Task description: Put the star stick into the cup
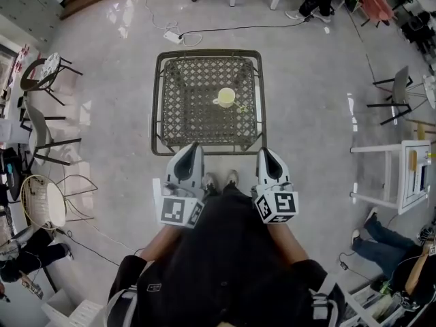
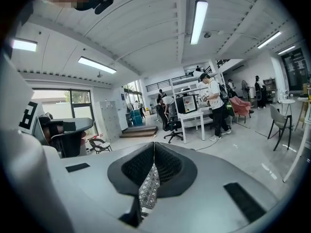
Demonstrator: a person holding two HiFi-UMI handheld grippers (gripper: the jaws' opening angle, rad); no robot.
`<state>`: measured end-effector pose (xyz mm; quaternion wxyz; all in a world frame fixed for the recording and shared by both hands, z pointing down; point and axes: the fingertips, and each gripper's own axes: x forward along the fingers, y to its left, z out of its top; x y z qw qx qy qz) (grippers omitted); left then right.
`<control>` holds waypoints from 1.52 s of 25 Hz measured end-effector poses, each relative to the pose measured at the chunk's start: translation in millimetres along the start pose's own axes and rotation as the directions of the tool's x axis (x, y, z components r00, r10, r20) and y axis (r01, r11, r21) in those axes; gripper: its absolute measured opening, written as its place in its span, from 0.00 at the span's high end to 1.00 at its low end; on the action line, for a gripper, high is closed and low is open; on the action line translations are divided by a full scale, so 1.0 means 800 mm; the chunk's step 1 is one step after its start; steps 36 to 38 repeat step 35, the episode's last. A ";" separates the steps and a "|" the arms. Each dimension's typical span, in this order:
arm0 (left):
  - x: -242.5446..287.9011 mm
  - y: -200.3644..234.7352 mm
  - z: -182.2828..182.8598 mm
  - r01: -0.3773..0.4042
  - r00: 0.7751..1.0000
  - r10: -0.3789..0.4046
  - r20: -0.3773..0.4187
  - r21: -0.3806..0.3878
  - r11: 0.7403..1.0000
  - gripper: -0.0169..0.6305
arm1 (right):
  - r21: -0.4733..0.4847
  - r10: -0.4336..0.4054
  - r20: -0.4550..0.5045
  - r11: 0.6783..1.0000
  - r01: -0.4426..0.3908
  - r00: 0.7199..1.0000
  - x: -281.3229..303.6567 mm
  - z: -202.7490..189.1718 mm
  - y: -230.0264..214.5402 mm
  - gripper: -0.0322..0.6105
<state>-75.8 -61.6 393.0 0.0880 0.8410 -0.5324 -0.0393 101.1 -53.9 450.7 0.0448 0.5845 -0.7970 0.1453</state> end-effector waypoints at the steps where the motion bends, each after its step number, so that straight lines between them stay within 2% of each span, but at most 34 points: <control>1: 0.000 -0.003 0.000 -0.001 1.000 0.001 -0.001 0.001 1.000 0.95 | 0.002 0.005 0.000 1.000 -0.005 1.000 -0.003 0.000 -0.001 0.93; 7: 0.004 -0.024 -0.005 -0.003 1.000 0.003 -0.005 0.006 1.000 0.95 | 0.016 0.019 0.001 1.000 -0.019 1.000 -0.015 -0.004 -0.012 0.93; 19: 0.008 -0.030 -0.014 -0.020 1.000 0.020 -0.007 0.004 1.000 0.95 | 0.011 0.040 0.011 0.999 -0.040 0.999 -0.014 -0.006 -0.020 0.93; 38: 0.008 -0.017 -0.014 -0.028 1.000 0.028 -0.006 -0.002 1.000 0.95 | 0.022 0.038 0.001 0.999 -0.038 0.999 0.000 -0.010 -0.014 0.93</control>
